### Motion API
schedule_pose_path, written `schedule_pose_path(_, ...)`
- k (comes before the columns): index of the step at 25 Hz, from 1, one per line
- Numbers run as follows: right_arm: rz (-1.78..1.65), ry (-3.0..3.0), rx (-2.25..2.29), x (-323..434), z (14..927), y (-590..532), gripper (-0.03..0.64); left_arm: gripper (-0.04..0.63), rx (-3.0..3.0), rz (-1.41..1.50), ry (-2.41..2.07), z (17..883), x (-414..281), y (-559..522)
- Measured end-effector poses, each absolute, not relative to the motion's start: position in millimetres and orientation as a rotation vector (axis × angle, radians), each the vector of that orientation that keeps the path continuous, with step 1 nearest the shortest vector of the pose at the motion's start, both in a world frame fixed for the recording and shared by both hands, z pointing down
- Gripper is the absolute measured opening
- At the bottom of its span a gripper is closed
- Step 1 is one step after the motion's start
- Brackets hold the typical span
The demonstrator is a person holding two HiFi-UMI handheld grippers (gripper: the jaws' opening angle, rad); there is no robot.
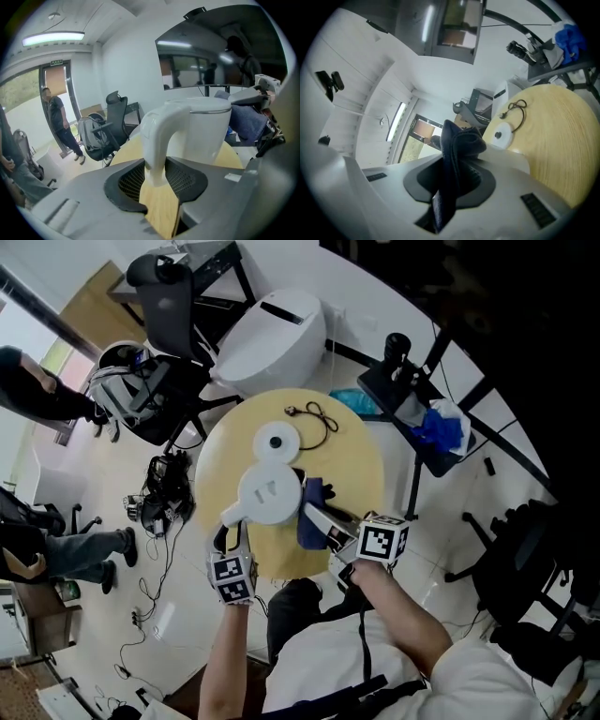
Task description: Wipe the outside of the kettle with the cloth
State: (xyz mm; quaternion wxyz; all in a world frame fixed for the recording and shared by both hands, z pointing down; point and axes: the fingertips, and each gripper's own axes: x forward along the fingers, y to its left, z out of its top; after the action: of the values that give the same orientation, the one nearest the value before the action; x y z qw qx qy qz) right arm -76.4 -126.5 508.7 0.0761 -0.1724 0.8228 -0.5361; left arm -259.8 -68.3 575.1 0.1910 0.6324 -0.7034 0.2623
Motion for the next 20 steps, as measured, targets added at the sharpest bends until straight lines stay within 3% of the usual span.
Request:
schedule_pose_path(9,-1.534,2.502,-0.546,-69.9,510.2,-136.7,0.064,0.140,1.841,0.722,-1.939,572.2,-238.8,-50.8)
schedule_pose_path(20,-1.881,2.258,-0.657,-65.4,638.9,-142.0,0.064,0.132,1.896,0.779,-1.907,573.1,-209.4,-33.8)
